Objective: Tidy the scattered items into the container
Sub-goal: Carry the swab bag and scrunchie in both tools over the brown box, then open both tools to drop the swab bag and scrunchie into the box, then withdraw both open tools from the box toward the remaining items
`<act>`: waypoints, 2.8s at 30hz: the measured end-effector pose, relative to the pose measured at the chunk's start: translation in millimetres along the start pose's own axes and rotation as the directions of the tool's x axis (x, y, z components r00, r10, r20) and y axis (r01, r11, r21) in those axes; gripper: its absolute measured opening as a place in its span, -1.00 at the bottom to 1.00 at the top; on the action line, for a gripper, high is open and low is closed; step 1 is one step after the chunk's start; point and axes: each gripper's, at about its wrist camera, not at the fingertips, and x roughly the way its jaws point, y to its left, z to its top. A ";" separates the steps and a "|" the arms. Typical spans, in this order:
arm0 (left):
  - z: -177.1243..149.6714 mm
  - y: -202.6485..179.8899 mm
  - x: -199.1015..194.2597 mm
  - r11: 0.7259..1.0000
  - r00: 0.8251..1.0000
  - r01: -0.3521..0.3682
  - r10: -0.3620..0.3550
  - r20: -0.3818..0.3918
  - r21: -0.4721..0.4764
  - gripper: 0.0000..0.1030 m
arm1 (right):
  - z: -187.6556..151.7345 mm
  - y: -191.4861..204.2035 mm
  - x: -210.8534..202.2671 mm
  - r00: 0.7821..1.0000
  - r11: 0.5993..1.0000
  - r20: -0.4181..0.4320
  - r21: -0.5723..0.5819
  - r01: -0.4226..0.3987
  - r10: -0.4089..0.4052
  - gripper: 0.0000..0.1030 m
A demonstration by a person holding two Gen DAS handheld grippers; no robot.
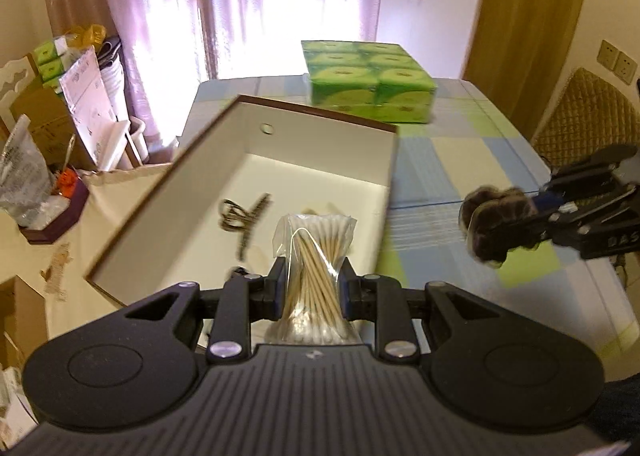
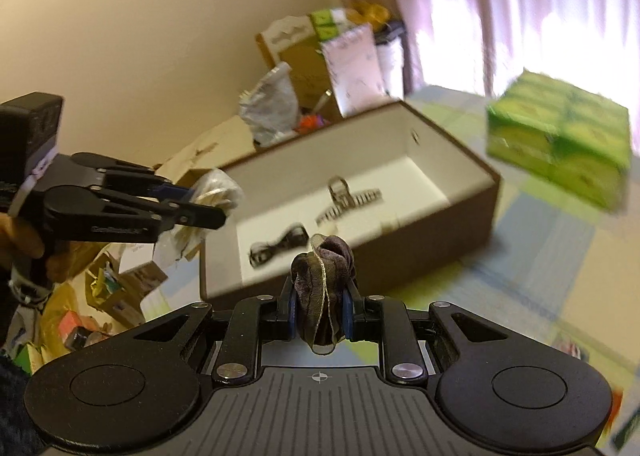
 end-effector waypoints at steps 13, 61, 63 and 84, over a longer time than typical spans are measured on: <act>11.4 60.3 46.7 0.992 0.991 0.102 -0.094 -0.098 0.080 -0.60 | 46.0 22.1 91.2 0.992 0.990 -0.129 -0.144 -0.006 -0.013 -0.54; -9.6 67.4 114.9 0.932 0.901 0.248 -0.122 -0.417 0.263 0.79 | 44.5 37.7 189.6 0.866 0.916 -0.425 -0.392 0.088 -0.265 0.93; -9.7 66.3 111.9 0.933 0.906 0.237 -0.111 -0.409 0.271 0.83 | 44.8 39.0 184.8 0.872 0.917 -0.415 -0.389 0.088 -0.260 0.93; -6.1 50.4 78.0 0.932 0.937 0.159 -0.039 -0.346 0.326 0.90 | 40.5 54.4 151.7 0.909 0.919 -0.342 -0.383 0.096 -0.237 0.93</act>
